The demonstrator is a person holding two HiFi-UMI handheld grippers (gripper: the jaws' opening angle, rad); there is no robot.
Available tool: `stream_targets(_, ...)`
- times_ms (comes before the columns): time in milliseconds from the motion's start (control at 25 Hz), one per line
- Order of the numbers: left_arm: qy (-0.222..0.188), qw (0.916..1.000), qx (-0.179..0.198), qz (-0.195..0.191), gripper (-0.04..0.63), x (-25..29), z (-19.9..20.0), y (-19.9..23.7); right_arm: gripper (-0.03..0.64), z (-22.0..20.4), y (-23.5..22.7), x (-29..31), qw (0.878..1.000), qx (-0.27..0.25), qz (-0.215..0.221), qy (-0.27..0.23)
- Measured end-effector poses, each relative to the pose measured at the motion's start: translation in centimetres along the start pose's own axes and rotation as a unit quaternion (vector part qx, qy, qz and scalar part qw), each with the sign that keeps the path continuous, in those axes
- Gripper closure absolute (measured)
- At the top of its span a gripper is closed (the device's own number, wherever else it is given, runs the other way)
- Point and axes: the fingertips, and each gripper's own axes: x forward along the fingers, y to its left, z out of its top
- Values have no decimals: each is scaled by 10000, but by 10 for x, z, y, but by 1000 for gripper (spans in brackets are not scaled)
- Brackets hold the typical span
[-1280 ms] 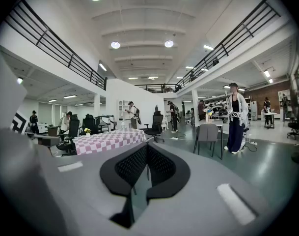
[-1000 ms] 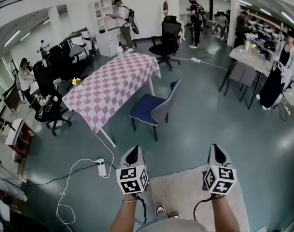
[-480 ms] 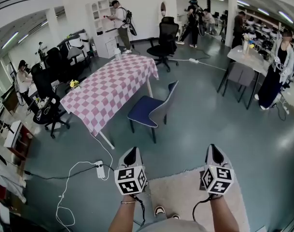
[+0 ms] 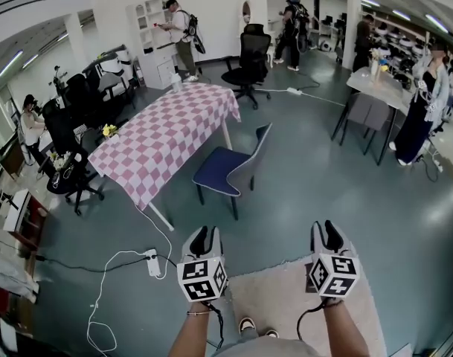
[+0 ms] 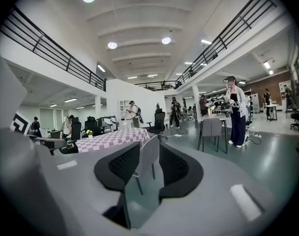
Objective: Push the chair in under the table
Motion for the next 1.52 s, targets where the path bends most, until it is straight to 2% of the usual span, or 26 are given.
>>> stream_targets(200,47,9999,3,-136,482,13,0,3,503,0,4,10,10000,32,-85,0)
stream_targets(480,186,9988,266,-369,489,36,1,21,505,-3,14,30,9996,61,-264,13)
stream_targets(800,229,9988,7,-423,489,70,0,36,505,-2,15,49,9990,-15,-425,100)
stream_targets(1080,318,9988,-87,-351,489,113,-7,28,506,-6,-15,86,9983,-5,-543,208)
stream_targets(1520,264,9993,-5,-249,489,237,29,-36,506,30,-103,197,9992,139,-259,281)
